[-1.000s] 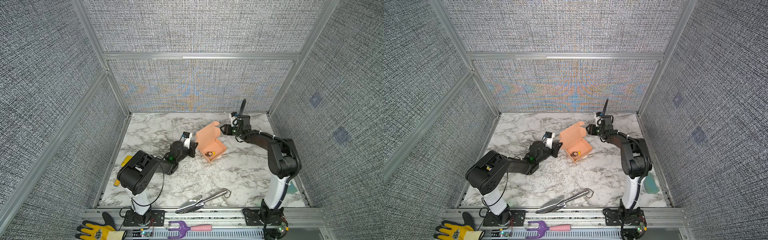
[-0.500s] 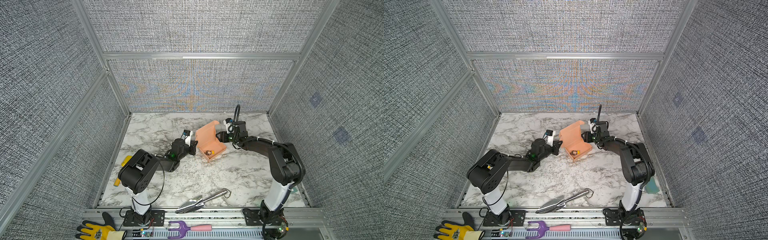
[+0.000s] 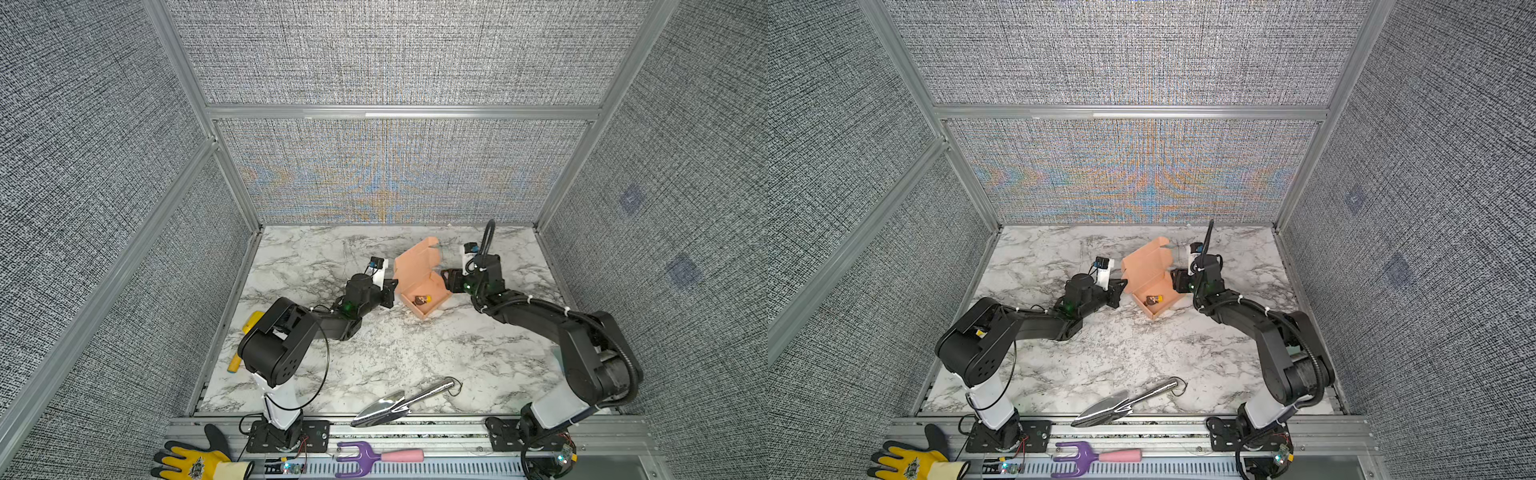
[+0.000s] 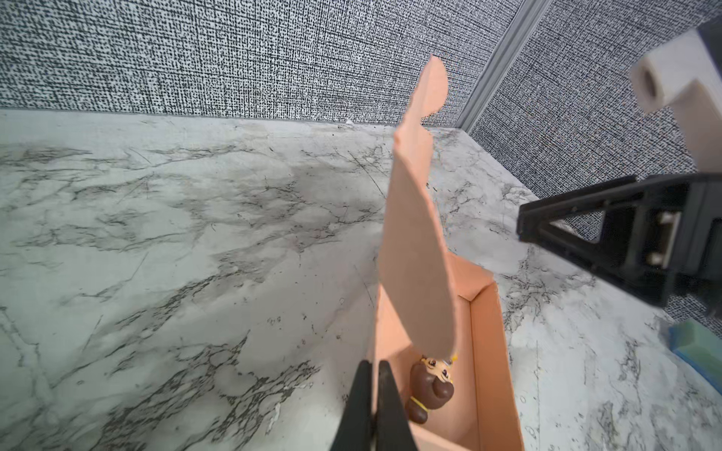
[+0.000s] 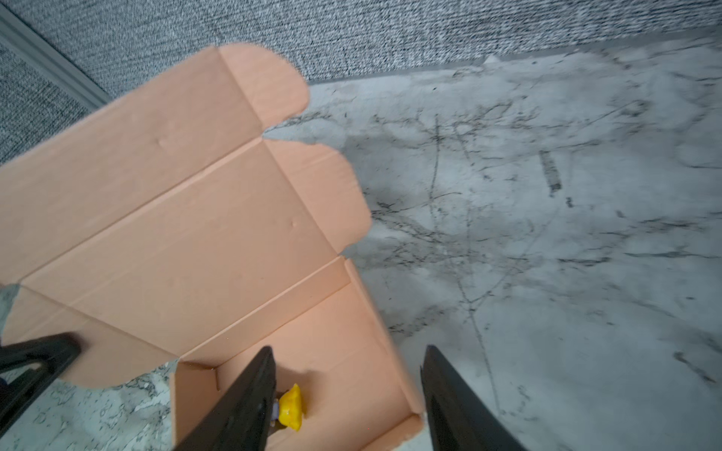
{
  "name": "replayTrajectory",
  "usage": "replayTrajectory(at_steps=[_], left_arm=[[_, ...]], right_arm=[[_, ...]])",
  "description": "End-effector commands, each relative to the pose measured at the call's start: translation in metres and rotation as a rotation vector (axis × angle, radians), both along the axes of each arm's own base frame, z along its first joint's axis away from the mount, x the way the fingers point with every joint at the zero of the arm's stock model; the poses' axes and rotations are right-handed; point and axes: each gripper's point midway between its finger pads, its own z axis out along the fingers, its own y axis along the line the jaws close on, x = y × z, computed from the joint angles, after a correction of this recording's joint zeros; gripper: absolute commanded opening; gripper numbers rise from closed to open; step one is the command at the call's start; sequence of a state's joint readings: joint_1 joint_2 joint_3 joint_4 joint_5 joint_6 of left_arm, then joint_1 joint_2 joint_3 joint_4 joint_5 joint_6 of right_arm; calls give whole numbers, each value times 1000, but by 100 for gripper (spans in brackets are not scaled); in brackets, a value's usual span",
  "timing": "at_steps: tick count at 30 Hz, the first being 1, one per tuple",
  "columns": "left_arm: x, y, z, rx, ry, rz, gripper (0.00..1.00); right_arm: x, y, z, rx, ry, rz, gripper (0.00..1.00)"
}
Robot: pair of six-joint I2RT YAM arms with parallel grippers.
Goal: Assemble paper box
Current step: Fold the lid at the center of the table.
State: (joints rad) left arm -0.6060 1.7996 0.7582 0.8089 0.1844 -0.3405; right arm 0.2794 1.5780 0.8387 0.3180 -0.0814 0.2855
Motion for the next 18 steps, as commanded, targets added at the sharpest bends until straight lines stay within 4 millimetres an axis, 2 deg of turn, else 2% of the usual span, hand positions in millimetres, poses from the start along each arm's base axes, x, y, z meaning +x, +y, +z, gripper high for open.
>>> replayTrajectory(at_steps=[1, 3, 7, 9, 14, 18], left_arm=[[-6, -3, 6, 3, -28, -45, 0], [-9, -5, 7, 0, -32, -64, 0], [-15, -10, 10, -3, -44, -116, 0], [-20, -13, 12, -3, -48, -146, 1], [-31, -21, 12, 15, -57, -237, 0], [-30, -22, 10, 42, -60, -254, 0]], right_arm=[[11, -25, 11, 41, -19, -45, 62], [20, -35, 9, 49, 7, -56, 62], [47, -35, 10, 95, -2, -13, 63], [53, -33, 10, 112, 6, 22, 63], [46, -25, 49, 64, -96, 113, 66], [29, 2, 85, -22, -126, 286, 70]])
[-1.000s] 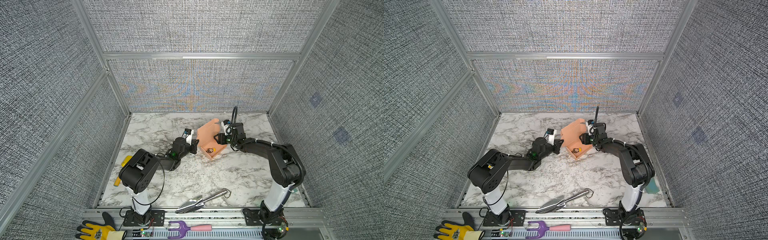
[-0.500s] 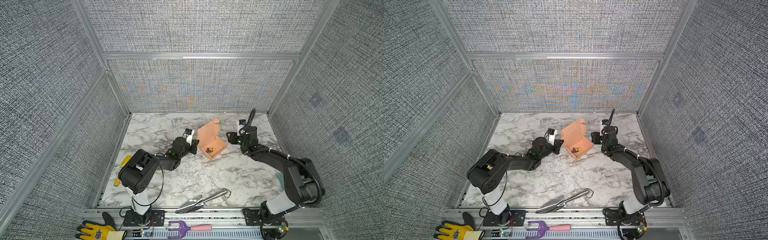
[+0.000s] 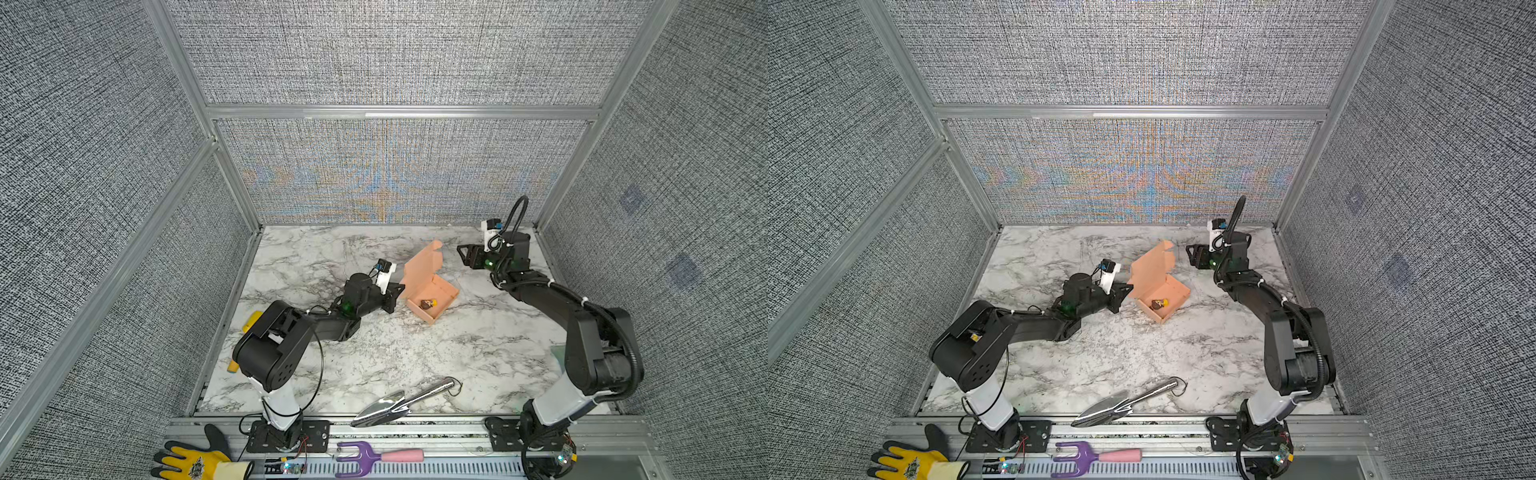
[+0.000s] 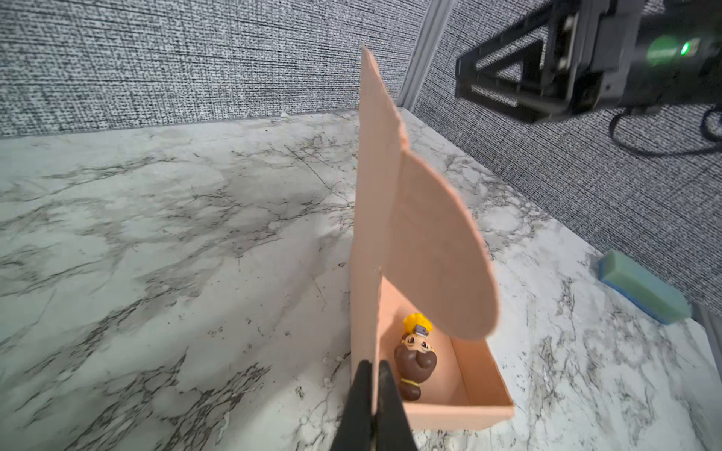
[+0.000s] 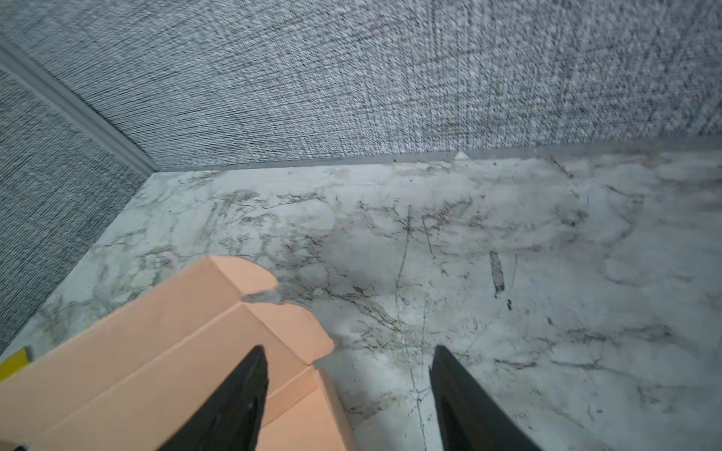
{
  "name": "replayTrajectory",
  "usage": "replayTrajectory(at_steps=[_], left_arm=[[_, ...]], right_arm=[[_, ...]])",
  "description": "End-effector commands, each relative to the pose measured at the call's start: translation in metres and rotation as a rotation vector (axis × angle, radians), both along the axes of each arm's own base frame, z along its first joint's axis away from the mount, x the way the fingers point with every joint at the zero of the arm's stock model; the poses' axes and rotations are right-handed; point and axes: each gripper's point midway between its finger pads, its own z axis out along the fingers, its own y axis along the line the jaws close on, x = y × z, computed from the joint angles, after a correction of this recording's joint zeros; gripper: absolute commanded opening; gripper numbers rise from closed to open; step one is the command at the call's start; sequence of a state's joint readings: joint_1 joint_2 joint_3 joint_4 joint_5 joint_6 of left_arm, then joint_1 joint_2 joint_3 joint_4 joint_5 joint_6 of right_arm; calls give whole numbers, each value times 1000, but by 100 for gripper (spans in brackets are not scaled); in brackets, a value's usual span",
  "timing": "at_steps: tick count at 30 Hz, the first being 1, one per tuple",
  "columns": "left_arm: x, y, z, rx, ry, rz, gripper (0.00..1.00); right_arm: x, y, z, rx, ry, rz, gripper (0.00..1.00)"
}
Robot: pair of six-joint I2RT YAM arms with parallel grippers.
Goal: Assemble paper box
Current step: Fold the lid at the center of the table.
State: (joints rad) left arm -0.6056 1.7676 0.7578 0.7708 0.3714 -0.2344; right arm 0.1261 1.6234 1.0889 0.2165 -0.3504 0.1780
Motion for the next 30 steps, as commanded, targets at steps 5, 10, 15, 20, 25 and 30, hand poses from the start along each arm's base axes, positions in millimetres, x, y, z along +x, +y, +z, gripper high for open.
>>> replayTrajectory(at_steps=[5, 10, 15, 20, 25, 30], left_arm=[[13, 11, -2, 33, -8, 22, 0], [33, 20, -2, 69, -2, 96, 1], [48, 16, 1, 84, -11, 101, 1], [58, 12, -5, 104, -4, 90, 1], [62, 9, -3, 111, -3, 82, 2], [62, 6, -3, 112, 0, 65, 2]], right_arm=[[-27, 47, 32, -241, -25, 271, 74], [-27, 68, 38, -375, -28, 396, 75], [-24, 87, 33, -528, -34, 558, 77], [-16, 92, 17, -612, 12, 677, 77], [-11, 103, 11, -684, -1, 757, 76], [-2, 114, 3, -752, -24, 789, 75]])
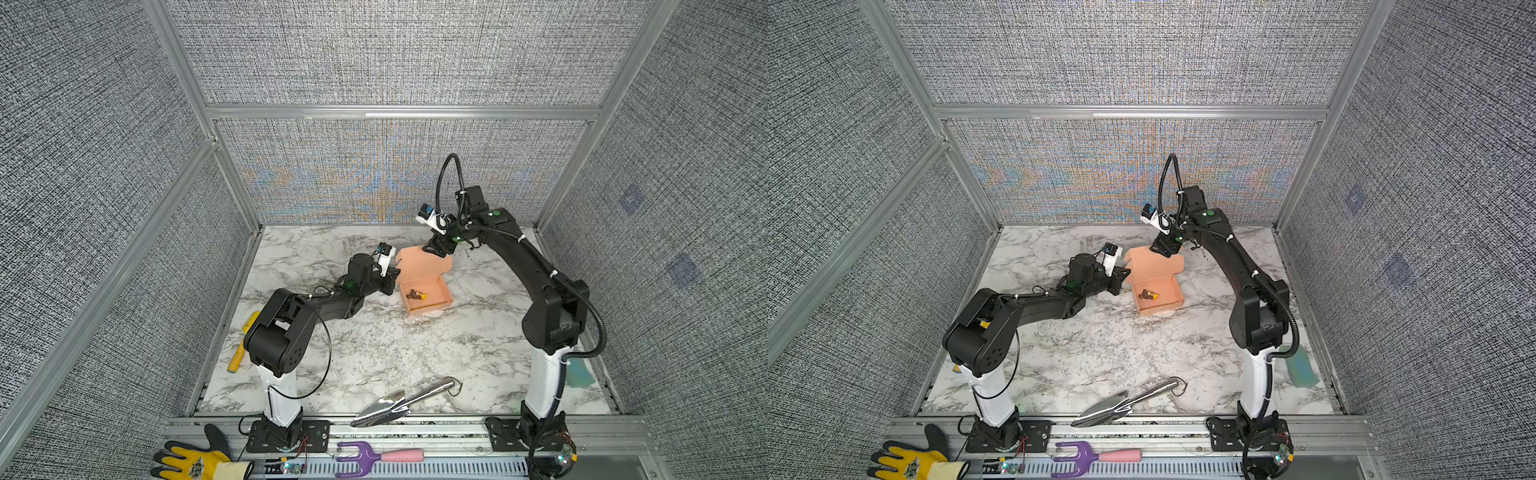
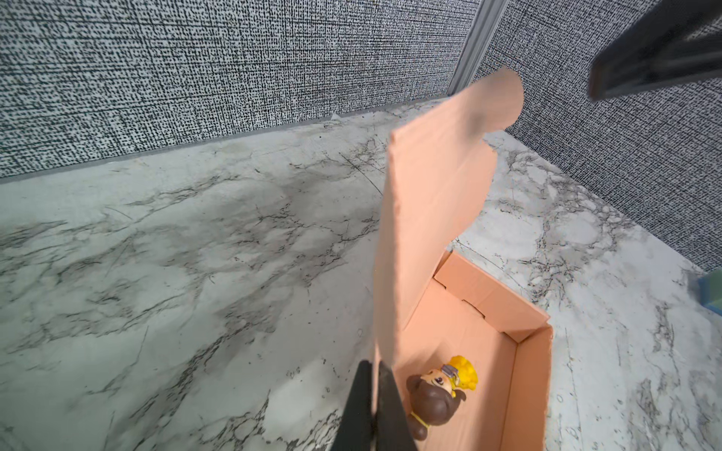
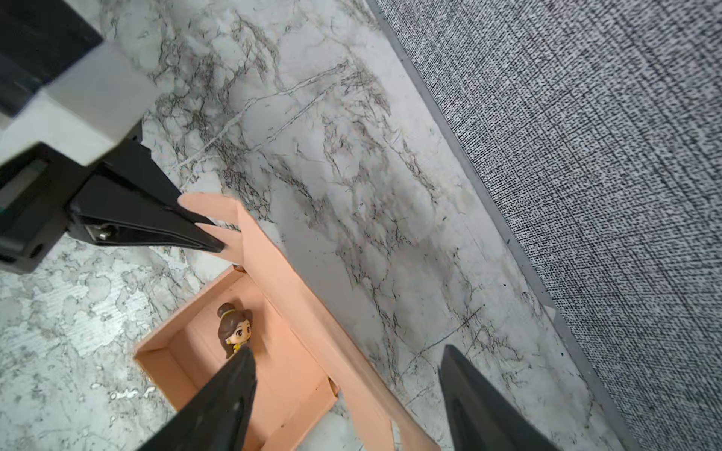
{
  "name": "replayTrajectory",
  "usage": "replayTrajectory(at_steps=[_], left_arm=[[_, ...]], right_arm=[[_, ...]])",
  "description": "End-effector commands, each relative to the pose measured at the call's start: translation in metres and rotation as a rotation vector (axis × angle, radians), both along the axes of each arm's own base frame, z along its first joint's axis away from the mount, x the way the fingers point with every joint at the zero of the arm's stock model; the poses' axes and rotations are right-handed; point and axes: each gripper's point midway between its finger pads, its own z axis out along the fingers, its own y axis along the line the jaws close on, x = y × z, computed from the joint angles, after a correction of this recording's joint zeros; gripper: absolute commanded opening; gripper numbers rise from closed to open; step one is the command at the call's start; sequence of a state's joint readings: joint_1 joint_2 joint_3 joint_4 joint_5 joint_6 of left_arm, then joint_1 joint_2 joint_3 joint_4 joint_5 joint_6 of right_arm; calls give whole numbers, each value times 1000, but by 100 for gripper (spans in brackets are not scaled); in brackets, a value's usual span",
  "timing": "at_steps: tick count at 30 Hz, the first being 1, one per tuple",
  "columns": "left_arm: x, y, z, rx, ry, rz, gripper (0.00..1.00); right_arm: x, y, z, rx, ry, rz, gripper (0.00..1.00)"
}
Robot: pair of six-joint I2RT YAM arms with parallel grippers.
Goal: Assemble paper box
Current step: Fold the lid at the center of the table.
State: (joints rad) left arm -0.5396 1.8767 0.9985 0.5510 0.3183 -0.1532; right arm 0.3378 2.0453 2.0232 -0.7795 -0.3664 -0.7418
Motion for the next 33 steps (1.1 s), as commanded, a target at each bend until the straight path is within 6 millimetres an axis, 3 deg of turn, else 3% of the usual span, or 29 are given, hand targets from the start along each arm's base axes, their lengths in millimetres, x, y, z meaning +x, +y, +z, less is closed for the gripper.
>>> replayTrajectory(at_steps=[1, 22, 27, 33], left_arm=[[-1, -3, -1, 4, 2, -29, 2], [-1, -9, 5, -9, 12, -55, 2], [2, -6, 4, -1, 15, -29, 2], [13, 0, 0, 13, 36, 43, 2]], right_arm=[[-6, 2, -8, -59, 4, 66, 75], [-9, 9, -39, -186, 52, 142, 65], [-13, 11, -45, -186, 77, 152, 55], [-19, 16, -47, -194, 90, 163, 35]])
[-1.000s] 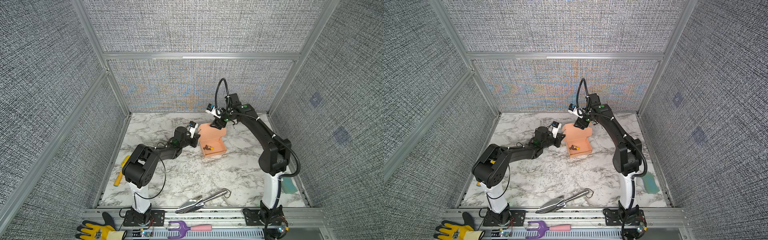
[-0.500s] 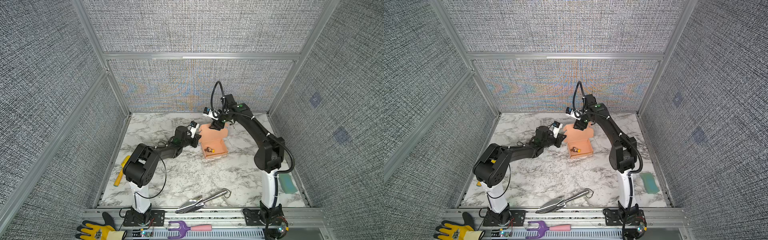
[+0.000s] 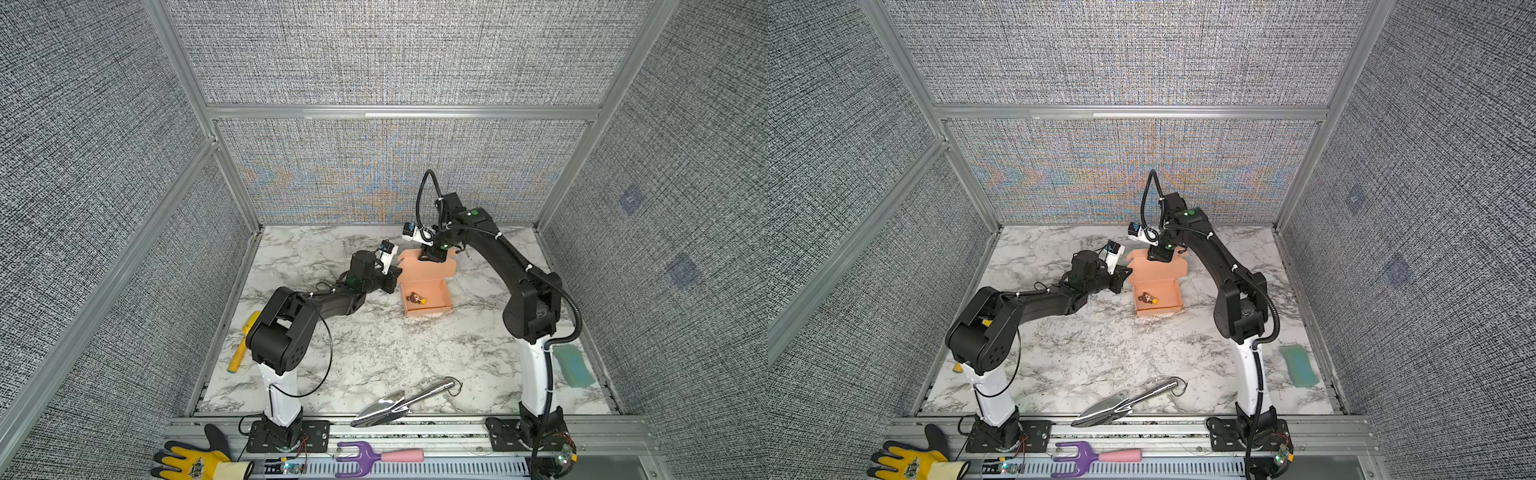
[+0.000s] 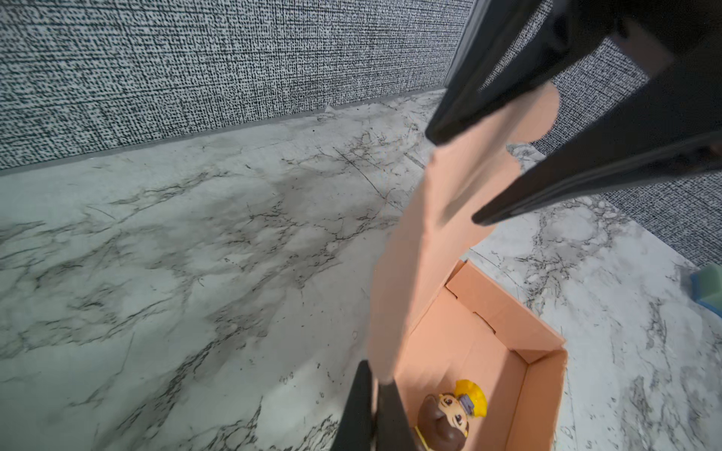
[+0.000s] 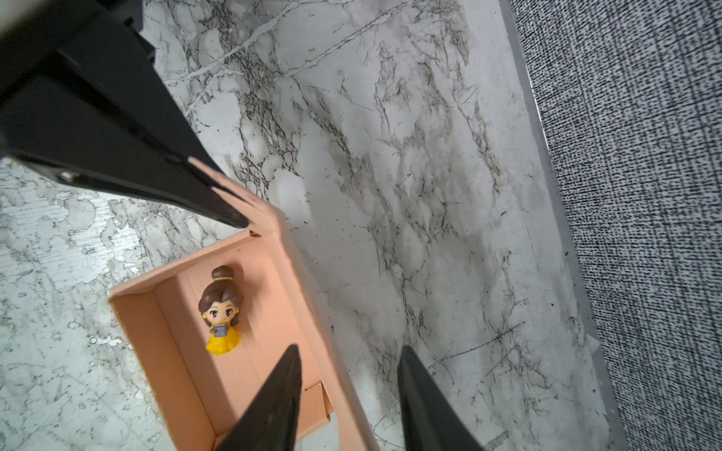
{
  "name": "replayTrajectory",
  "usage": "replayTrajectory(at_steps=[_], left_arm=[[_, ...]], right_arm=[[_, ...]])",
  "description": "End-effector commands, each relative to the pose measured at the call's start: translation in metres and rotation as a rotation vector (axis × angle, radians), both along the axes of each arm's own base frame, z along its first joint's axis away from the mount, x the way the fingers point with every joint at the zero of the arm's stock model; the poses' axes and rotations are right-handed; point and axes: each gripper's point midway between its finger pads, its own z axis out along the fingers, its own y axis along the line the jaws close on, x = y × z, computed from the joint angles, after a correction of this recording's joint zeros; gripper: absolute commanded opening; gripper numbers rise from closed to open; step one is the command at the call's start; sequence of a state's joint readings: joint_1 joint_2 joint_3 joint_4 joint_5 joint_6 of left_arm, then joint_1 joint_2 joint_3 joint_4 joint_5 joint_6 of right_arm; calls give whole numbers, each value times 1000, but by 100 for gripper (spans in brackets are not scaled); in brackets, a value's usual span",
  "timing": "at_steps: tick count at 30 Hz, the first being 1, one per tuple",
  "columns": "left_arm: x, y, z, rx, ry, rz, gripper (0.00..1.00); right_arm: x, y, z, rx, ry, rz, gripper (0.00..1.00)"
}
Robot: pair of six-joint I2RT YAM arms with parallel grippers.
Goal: Assemble paper box
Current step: Fold the lid at the center of the table.
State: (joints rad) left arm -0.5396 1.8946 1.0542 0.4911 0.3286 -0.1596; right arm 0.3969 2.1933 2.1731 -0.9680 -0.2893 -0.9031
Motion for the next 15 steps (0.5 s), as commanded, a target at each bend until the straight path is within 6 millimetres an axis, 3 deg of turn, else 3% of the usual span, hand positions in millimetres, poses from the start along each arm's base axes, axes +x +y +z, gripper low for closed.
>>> replayTrajectory(at_steps=[1, 6, 9, 15], left_arm=[[8, 6, -3, 11, 13, 57, 2], [14, 10, -7, 24, 26, 99, 4], [19, 12, -10, 29, 33, 118, 5], [21, 12, -7, 6, 37, 134, 7]], right_arm=[[-8, -1, 3, -3, 16, 17, 34], [-9, 0, 11, 10, 10, 4, 26], [-12, 0, 13, 16, 24, -3, 16], [-20, 2, 11, 36, 72, -3, 10]])
